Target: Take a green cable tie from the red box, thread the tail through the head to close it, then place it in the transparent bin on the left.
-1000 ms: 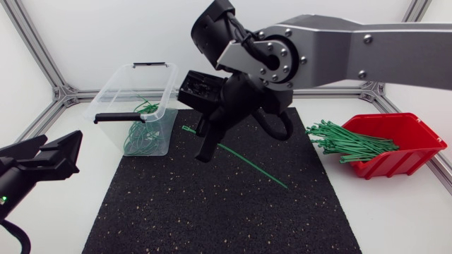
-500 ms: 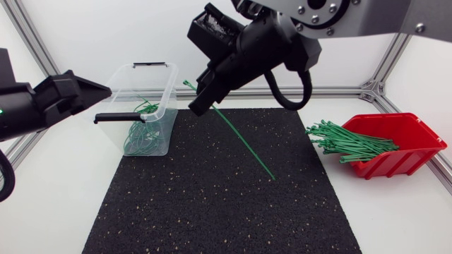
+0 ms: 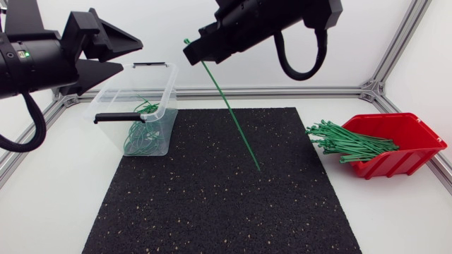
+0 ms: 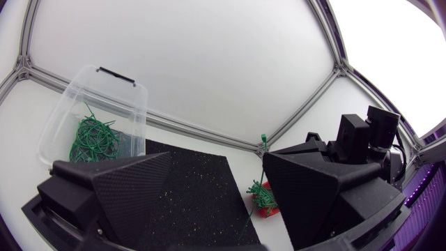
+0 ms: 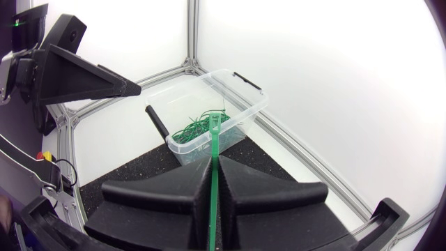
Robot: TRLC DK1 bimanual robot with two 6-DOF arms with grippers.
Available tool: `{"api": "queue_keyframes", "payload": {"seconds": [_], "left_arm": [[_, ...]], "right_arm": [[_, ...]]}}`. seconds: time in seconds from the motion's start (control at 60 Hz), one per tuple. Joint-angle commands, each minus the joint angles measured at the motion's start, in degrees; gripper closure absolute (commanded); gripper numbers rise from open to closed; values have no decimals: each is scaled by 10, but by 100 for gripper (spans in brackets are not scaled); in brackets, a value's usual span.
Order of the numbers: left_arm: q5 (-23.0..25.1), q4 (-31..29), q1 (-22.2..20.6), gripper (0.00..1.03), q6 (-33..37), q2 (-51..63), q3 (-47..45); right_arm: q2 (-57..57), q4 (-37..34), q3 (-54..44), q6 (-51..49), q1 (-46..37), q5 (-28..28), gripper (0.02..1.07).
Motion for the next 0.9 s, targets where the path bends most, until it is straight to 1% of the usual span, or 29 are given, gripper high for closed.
{"api": "queue_keyframes", "payload": {"seconds": [0.0, 0.133, 0.217, 0.367, 0.417, 0.5, 0.65, 0.883], "left_arm": [[4, 11, -10, 11, -25, 28, 29], [11, 7, -32, 12, -29, 73, 50], [15, 7, -32, 12, -36, 84, 56], [36, 38, -31, 22, -69, 88, 54], [43, 45, -29, 28, -73, 95, 53], [49, 50, -29, 30, -74, 103, 51], [57, 84, -32, 34, -85, 107, 34], [65, 100, -36, 39, -90, 118, 24]], "right_arm": [[16, -3, 18, 27, -8, -6, 101], [31, 1, 24, 42, -13, -20, 101], [39, 1, 31, 48, -12, -22, 101], [56, 4, 41, 58, -11, -35, 101], [61, 5, 43, 59, -9, -38, 101], [68, 7, 45, 67, -8, -47, 101], [78, 10, 54, 82, -6, -61, 101], [79, 10, 57, 102, 0, -70, 101]]}}
